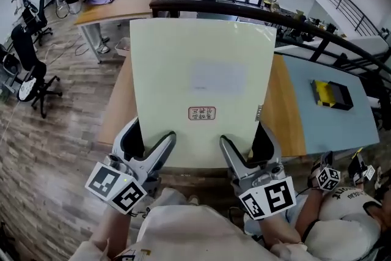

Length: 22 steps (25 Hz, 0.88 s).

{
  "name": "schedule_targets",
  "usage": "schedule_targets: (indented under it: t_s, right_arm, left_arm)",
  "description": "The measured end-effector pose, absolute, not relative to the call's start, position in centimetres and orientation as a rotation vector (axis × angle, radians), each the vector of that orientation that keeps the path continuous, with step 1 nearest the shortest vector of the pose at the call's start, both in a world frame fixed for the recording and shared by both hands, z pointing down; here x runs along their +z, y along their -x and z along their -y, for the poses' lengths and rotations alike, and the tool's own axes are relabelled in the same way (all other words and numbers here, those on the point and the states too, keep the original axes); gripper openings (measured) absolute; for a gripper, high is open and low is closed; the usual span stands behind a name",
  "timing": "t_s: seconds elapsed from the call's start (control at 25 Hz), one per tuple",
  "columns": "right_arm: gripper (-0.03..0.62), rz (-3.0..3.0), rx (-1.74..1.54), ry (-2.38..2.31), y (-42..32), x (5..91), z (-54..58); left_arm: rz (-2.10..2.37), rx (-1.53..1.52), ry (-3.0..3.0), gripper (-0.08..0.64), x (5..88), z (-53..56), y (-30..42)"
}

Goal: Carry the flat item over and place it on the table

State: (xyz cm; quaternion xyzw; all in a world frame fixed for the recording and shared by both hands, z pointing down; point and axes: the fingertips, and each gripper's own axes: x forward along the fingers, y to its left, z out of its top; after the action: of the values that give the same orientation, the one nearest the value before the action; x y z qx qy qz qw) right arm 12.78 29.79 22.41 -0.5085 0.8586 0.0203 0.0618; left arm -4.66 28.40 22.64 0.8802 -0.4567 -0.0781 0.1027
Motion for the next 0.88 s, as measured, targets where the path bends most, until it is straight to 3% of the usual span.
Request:
schedule_targets:
  t_s: [0.4,0.88]
  right_arm:
    - [0.348,-2.668,0.025,1.442,-9.1,23.7,-24.8]
    - [0.348,-2.685,-0.027,1.498,-5.9,26.7,-11.6]
  left_arm:
    - [1.432,-0.227,-2.52,0.362,24.2,-24.8,8.4]
    - [1.374,-0.212,-2.482,0.362,27.7,-11.1,11.6]
